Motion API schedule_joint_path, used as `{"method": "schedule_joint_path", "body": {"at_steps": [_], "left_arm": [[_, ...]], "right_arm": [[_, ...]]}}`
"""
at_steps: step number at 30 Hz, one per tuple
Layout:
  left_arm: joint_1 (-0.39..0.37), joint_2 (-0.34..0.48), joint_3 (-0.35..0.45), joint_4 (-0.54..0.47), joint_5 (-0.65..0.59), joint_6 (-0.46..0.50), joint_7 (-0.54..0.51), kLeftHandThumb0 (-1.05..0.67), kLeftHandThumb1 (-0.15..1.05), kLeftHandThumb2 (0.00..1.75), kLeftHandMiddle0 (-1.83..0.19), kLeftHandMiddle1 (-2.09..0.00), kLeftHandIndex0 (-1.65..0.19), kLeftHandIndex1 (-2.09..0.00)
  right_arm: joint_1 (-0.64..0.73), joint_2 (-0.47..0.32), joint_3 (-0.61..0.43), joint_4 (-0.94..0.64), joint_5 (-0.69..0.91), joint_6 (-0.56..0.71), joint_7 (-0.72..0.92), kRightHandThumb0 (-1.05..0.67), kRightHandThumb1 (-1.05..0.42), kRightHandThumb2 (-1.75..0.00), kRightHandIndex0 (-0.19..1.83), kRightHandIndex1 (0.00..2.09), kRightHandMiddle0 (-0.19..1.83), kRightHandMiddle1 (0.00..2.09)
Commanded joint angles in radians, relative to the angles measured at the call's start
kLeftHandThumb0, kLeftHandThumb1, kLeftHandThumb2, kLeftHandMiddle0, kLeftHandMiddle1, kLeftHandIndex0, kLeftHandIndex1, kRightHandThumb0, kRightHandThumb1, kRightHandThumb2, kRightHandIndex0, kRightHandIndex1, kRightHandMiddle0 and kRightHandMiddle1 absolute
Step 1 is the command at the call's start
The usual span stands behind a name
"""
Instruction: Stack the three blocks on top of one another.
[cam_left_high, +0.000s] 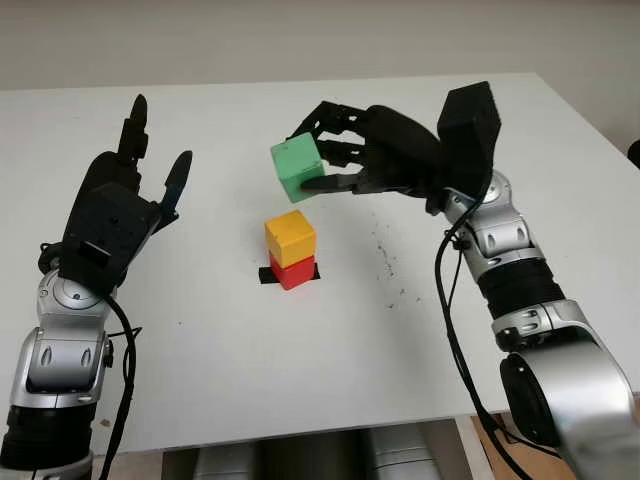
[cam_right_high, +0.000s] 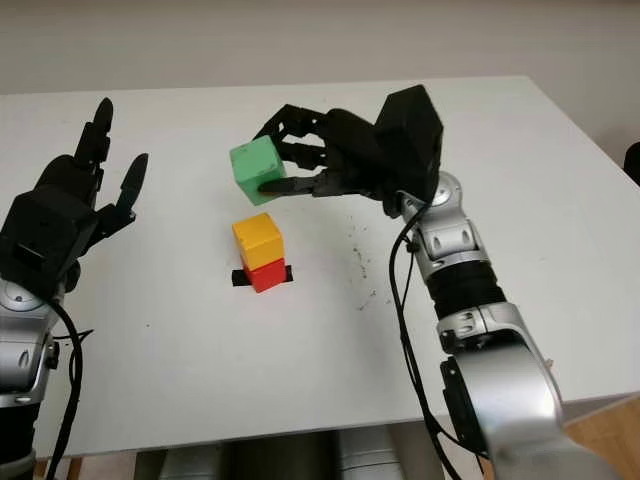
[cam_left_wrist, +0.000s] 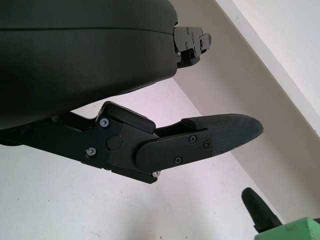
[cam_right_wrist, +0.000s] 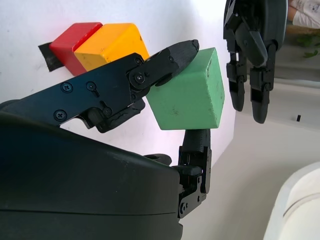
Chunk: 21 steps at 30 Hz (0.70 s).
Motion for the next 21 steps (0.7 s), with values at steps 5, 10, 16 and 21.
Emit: {"method": "schedule_joint_path", "body": {"at_steps": [5, 10, 16, 21], "left_arm": [[0.004, 0.004, 0.007, -0.024, 0.006, 0.016, 0.007, -0.78, 1.05, 0.64, 0.18, -0.05, 0.13, -0.05], [0.008, 0.005, 0.006, -0.030, 0.009, 0.021, 0.008, -0.77, 1.05, 0.64, 0.17, -0.05, 0.13, -0.05], [0.009, 0.003, 0.008, -0.037, 0.006, 0.030, 0.007, -0.78, 1.05, 0.64, 0.17, -0.05, 0.12, -0.06], [0.012, 0.006, 0.008, -0.044, 0.011, 0.039, 0.010, -0.77, 1.05, 0.64, 0.17, -0.05, 0.12, -0.06]], "right_arm": [[-0.046, 0.019, -0.007, 0.062, -0.002, -0.034, 0.019, -0.46, -0.98, -0.05, 0.33, 0.02, 0.33, 1.62], [-0.055, 0.027, -0.001, 0.109, -0.013, -0.041, 0.046, -0.49, -0.97, -0.05, 0.30, 0.01, 0.34, 1.61], [-0.072, 0.022, -0.010, 0.162, 0.004, -0.017, 0.135, -0.48, -0.97, -0.05, 0.29, 0.01, 0.35, 1.56], [-0.115, 0.017, -0.031, 0.246, 0.019, 0.015, 0.198, -0.49, -0.96, -0.05, 0.27, 0.01, 0.39, 1.51]]}}
